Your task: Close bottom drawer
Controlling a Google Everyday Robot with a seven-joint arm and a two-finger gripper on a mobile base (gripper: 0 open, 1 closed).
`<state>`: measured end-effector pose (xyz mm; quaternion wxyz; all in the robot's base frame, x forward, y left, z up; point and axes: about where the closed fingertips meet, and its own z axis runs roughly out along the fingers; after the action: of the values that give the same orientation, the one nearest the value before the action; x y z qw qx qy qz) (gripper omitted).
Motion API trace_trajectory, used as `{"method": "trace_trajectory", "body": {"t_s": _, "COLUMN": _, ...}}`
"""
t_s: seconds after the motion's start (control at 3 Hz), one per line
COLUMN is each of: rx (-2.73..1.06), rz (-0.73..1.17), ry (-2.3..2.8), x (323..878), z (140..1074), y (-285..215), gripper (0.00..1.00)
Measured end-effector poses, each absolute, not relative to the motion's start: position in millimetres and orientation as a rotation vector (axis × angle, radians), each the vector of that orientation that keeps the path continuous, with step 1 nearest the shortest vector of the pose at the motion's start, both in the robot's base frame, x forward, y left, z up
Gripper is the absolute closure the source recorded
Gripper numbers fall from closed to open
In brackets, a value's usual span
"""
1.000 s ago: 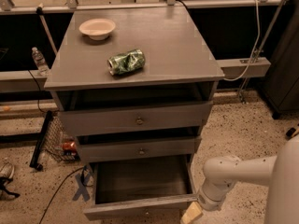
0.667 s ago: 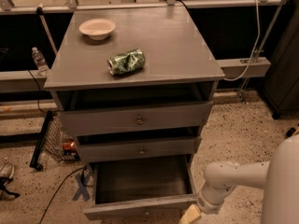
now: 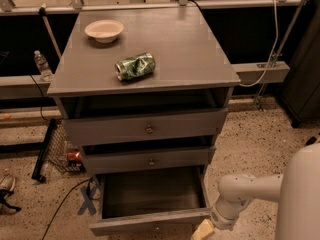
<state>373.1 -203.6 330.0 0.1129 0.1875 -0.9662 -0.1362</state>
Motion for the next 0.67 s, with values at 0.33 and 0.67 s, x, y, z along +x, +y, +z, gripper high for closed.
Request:
{"method": "trace_trajectory", "body": {"t_s": 0.33, "rx": 0.489, "rz": -0.431, "ry": -2.824, "x": 382, "z": 299, "y": -207, "gripper": 0.00}}
{"method": "trace_trajectory", "body": {"t_s": 0.67, "rx": 0.383, "rz": -0.458, "ry": -2.800, "x": 391, "z": 250, "y": -212, "gripper": 0.00}}
